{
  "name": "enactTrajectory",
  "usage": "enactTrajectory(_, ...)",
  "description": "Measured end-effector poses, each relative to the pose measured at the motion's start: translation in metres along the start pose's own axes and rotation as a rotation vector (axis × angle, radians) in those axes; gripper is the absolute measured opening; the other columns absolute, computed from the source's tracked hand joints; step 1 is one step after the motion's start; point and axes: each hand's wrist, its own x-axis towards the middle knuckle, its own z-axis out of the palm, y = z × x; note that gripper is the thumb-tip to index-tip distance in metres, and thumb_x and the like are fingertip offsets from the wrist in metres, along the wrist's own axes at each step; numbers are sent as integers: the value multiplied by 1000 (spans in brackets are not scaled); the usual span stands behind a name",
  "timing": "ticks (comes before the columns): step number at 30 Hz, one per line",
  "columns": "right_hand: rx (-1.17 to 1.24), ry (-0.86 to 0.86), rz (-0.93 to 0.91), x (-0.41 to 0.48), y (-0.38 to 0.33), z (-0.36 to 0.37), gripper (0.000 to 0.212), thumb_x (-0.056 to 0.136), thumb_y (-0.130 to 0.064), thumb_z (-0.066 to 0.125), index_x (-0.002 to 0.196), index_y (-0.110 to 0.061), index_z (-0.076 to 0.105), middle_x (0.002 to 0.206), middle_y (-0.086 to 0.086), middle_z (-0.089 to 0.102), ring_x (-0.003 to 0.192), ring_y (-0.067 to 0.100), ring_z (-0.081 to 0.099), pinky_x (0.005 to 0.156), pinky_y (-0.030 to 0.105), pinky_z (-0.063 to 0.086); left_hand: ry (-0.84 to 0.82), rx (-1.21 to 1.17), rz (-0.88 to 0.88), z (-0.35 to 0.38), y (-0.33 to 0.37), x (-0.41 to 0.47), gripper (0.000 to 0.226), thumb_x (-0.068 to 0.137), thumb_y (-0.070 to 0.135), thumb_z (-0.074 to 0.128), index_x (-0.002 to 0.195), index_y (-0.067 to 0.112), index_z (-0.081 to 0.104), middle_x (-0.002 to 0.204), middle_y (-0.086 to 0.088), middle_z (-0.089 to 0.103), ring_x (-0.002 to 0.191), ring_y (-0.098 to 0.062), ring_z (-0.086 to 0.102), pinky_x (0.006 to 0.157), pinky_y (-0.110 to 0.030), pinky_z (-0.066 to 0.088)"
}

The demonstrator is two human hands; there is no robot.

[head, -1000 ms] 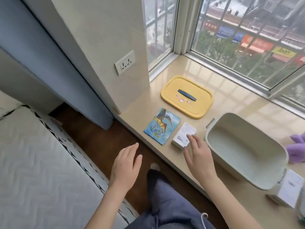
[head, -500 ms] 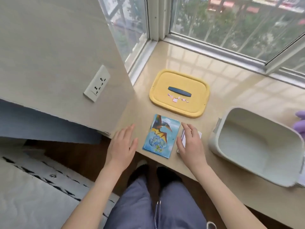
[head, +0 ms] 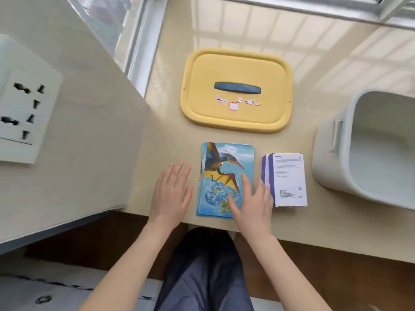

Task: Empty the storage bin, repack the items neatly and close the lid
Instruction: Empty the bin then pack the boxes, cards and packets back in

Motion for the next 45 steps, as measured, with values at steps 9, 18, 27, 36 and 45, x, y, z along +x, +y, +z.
enactTrajectory(9,-92,74,71,9,-5,36,80,87,-61,54,152,-26,24,146,28,32,121,40,38,99,51,38,64,12,-22,56,-39,11,54,97,32,35,148,16,39,155,-6,36,145,-24,27,120,-45,19)
enactTrajectory(18,63,5,99,14,-4,35,88,80,-54,71,151,-25,29,143,23,28,118,36,30,102,45,34,128,-42,10,61,-44,-1,52,97,23,43,148,13,40,155,-7,36,146,-23,24,121,-42,17)
enactTrajectory(27,291,0,162,20,-5,33,92,66,-37,88,143,-31,36,132,18,36,120,38,40,102,39,35,189,-75,27,62,-46,-4,51,94,18,48,144,11,45,152,-9,40,144,-27,30,118,-46,23)
enactTrajectory(36,273,38,153,24,-6,28,98,59,-40,89,141,-39,34,118,11,38,108,29,42,94,33,39,196,-68,18,63,-45,-4,51,94,20,45,145,11,44,153,-9,39,144,-27,28,120,-41,16)
enactTrajectory(45,349,-22,152,26,-1,24,103,59,-40,90,140,-47,26,114,2,35,102,24,50,80,24,38,195,-72,13,64,-43,-4,51,95,21,43,145,11,44,152,-10,39,144,-27,28,119,-46,20)
